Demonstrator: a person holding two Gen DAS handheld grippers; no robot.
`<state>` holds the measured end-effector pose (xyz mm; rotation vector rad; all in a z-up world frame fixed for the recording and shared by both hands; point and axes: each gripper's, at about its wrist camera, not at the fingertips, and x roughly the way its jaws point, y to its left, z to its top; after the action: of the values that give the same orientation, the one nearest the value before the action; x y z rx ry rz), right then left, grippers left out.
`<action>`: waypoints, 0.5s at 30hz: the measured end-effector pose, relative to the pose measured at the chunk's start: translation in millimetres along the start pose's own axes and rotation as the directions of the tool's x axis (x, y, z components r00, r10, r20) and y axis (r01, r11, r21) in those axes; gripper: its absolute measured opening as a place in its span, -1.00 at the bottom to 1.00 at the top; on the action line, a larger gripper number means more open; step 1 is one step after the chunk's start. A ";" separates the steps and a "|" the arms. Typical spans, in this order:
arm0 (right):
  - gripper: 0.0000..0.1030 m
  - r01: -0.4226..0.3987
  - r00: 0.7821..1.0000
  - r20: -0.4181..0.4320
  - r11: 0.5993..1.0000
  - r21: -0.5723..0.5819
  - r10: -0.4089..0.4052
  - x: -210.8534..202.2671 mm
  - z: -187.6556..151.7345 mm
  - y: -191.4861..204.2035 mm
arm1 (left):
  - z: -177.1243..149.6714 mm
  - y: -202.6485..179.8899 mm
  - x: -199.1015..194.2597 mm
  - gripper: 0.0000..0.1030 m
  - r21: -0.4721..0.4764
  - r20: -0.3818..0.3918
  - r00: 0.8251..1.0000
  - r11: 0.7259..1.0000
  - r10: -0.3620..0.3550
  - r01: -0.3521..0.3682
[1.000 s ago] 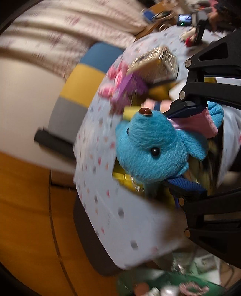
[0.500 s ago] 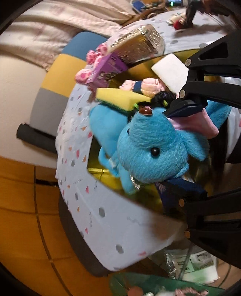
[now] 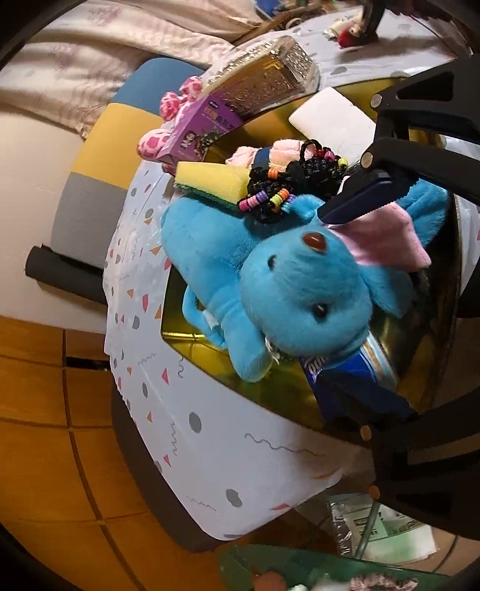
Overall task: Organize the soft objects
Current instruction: 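Carry the blue bear over the gold tray with the left tool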
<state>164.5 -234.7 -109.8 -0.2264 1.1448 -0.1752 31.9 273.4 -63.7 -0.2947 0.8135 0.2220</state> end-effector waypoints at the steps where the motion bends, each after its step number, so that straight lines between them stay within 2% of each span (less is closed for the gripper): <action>1: -0.34 0.001 1.000 0.000 1.000 -0.001 -0.001 0.0 0.0 -0.1 | -0.3 2.3 -2.4 0.58 -0.012 0.002 1.000 1.000 -0.003 0.003; 8: -0.34 0.007 1.000 0.003 1.000 -0.007 -0.007 -2.2 -0.8 3.1 | -0.4 7.5 -21.6 0.55 -0.057 0.049 0.999 0.998 -0.018 0.021; 15: -0.37 -0.034 0.999 0.012 0.999 -0.027 0.034 -6.7 -2.2 7.6 | -5.4 7.9 -25.7 0.54 -0.067 0.054 0.998 0.997 0.044 -0.041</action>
<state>159.9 -225.8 -106.8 -0.2315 1.1388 -0.1286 8.7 276.9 -49.6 -0.3315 0.7586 0.2960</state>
